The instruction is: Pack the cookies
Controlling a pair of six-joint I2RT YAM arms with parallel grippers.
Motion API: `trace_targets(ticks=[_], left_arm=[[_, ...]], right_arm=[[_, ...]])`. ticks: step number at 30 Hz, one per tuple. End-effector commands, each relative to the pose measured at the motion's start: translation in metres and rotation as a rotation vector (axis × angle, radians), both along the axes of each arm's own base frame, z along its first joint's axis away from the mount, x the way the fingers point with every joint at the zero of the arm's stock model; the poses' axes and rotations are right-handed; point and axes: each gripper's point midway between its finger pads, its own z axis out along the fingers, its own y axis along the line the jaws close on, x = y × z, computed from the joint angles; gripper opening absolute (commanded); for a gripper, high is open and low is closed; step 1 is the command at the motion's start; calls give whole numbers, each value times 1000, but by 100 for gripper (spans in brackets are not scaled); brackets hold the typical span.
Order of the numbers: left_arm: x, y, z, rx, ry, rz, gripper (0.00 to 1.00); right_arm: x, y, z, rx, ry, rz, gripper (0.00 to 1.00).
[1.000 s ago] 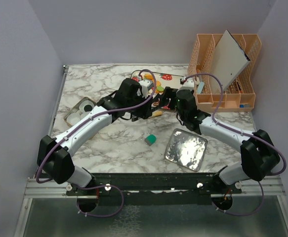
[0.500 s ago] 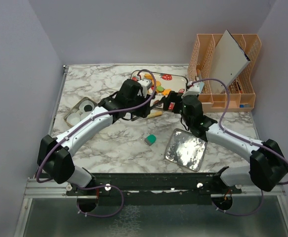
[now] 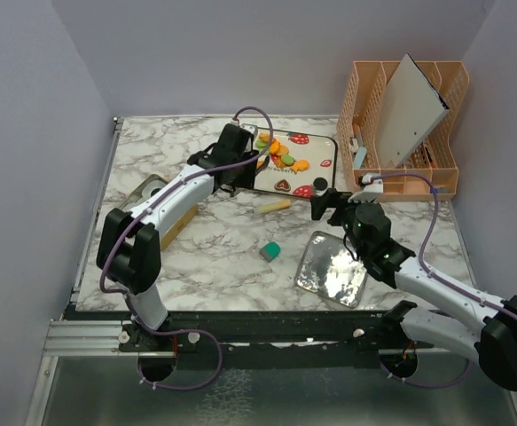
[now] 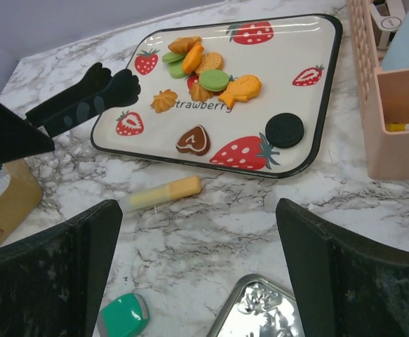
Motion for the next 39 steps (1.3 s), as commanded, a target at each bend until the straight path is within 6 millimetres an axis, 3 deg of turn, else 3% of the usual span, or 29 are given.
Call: trace_targets(ticks=[1, 14, 39], left_arm=[[20, 0, -1, -9, 15, 42, 50], [47, -6, -30, 81, 97, 45, 52], [67, -13, -51, 200, 203, -22, 51]], right_arm=[[-9, -9, -3, 11, -32, -3, 100], [-13, -34, -14, 8, -73, -107, 100], [-13, -40, -17, 2, -71, -134, 100]])
